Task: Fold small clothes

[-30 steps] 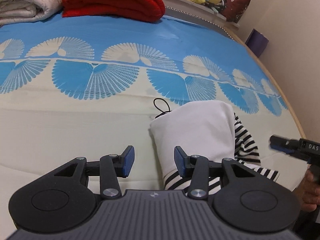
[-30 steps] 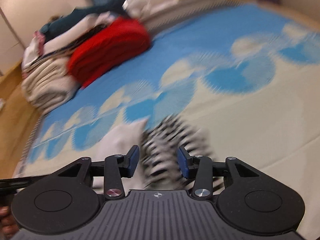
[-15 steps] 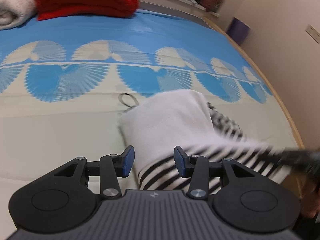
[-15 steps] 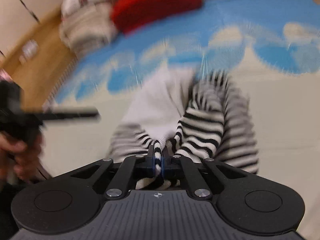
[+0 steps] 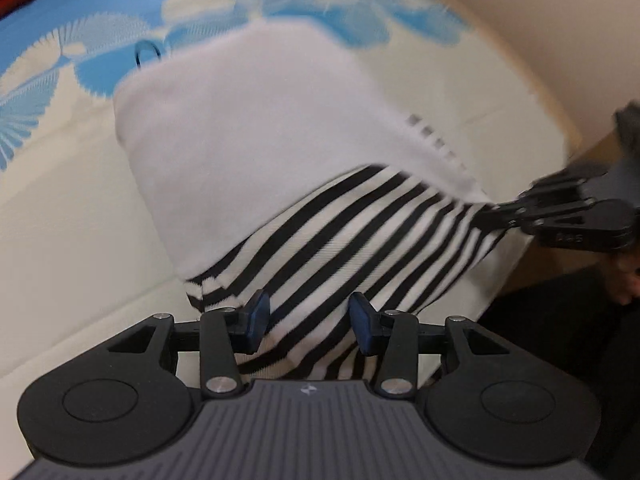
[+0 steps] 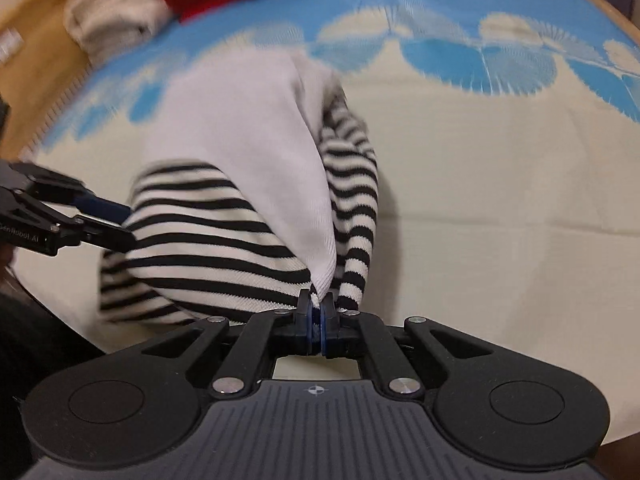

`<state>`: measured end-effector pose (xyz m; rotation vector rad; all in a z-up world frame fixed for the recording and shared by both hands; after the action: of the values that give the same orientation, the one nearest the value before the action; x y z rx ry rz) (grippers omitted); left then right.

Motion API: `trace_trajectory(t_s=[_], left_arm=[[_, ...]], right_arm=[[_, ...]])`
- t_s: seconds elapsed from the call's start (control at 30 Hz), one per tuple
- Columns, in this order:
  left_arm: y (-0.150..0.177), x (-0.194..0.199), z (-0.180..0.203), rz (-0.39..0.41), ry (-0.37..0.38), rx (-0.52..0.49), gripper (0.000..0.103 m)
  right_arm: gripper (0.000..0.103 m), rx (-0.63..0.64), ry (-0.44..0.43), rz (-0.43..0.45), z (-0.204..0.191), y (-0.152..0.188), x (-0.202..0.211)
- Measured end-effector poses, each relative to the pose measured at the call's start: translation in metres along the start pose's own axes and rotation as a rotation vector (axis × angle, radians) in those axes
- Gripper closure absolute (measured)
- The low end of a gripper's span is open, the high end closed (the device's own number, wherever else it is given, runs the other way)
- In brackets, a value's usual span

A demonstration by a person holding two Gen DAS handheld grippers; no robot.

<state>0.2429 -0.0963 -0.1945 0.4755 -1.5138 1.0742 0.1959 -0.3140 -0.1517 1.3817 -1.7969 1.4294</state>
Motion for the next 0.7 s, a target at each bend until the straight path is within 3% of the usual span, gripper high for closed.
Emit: trace_trajectory(t_s=[0.07, 0.17, 0.27, 0.3, 0.37, 0.43, 0.53, 0.63, 0.7], left_arm=[[-0.001, -0.001, -0.002, -0.004, 0.009, -0.003, 0.051], [-0.009, 0.018, -0.013, 0.039, 0.056, 0.078, 0.053], [-0.002, 0.029, -0.007, 0.045, 0.101, 0.003, 0.055], [0.008, 0.019, -0.004, -0.004, 0.073, -0.051, 0.061], [0.03, -0.009, 0.0, -0.117, -0.012, -0.14, 0.059], [0.035, -0.018, 0.001, -0.123, -0.031, -0.162, 0.055], [0.029, -0.008, -0.01, -0.103, -0.011, -0.104, 0.054], [0.025, 0.015, -0.017, -0.026, -0.007, -0.098, 0.056], [0.018, 0.029, -0.025, 0.032, 0.02, -0.057, 0.056]], right_arm=[[0.101, 0.017, 0.018, -0.054, -0.006, 0.007, -0.016], [0.101, 0.043, 0.047, -0.095, -0.008, 0.01, -0.029], [0.101, 0.029, 0.052, -0.111, -0.004, 0.008, -0.035], [0.101, 0.032, 0.051, -0.111, -0.004, 0.008, -0.035], [0.101, 0.045, 0.052, -0.116, -0.005, 0.009, -0.038], [0.101, 0.066, 0.064, -0.13, -0.006, 0.009, -0.04], [0.1, 0.109, 0.074, -0.13, -0.011, 0.008, -0.039], [0.095, 0.045, 0.013, 0.005, -0.013, -0.01, -0.011], [0.087, -0.042, -0.047, 0.164, -0.009, -0.026, 0.016]])
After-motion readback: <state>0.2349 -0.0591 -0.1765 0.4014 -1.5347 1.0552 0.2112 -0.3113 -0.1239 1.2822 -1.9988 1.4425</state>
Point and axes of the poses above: each gripper's, at about its wrist camera, not at the fingertips, and x roughly against the way its jaws point, z to its right, y to its underside, the point moved 7 cm from there along -x, roughly the way its jaws point, and after that the axes turned 7 degrees about -y, right-handed, at the moved point
